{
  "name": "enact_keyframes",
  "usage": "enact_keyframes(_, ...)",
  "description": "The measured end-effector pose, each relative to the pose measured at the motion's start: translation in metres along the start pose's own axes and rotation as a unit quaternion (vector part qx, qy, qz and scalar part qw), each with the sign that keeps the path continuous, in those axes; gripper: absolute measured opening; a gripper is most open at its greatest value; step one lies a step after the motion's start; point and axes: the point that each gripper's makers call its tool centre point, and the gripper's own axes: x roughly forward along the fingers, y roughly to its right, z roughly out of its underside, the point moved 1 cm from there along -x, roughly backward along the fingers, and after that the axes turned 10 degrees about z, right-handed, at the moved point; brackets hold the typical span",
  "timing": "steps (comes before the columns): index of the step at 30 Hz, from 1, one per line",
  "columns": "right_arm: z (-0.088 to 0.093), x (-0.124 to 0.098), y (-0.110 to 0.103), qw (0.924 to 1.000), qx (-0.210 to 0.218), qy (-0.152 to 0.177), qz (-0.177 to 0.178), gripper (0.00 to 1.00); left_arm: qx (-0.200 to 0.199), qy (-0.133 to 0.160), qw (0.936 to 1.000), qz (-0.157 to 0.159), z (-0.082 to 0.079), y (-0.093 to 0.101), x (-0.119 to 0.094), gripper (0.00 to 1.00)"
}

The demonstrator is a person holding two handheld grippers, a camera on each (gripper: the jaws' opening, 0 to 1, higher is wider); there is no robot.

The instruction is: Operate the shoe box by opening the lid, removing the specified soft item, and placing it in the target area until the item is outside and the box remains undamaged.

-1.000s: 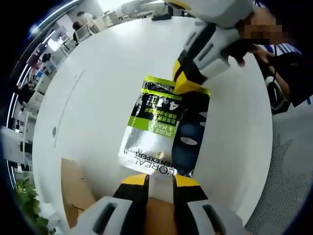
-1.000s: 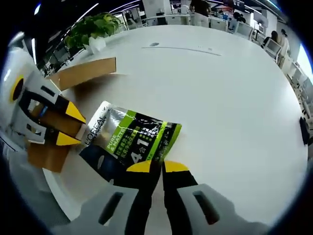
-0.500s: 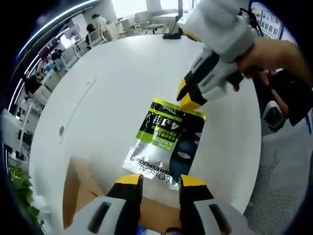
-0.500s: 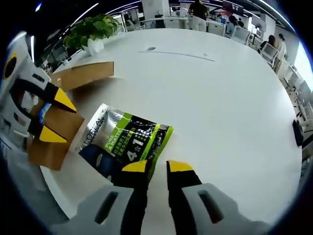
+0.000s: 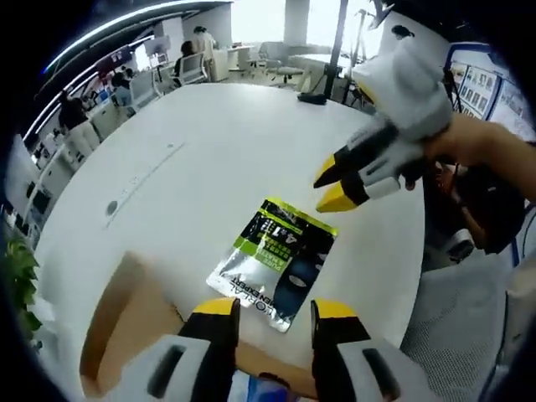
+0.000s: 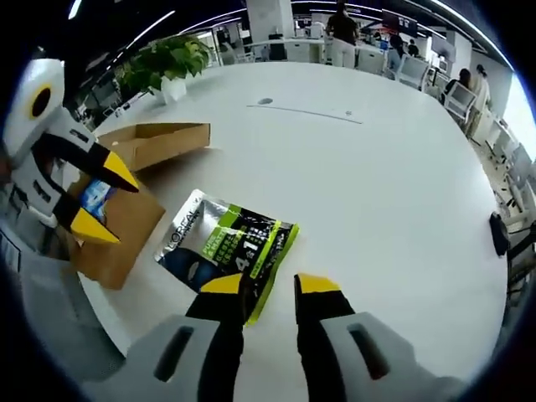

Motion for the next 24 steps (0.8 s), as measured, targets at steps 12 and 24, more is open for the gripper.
enact_keyframes(12, -0.016, -0.044, -0.013, 0.9994, -0.002, 0.032, -0.013, 0.34, -0.029, 0.074, 0.9968, -0.011, 0.002, 0.005, -0.044, 0.47)
enact_keyframes(24, -0.021, -0.078, -0.034, 0.9984, -0.009, 0.048, -0.03, 0.48, -0.043, 0.131, 0.9892, -0.051, 0.023, -0.002, -0.096, 0.56)
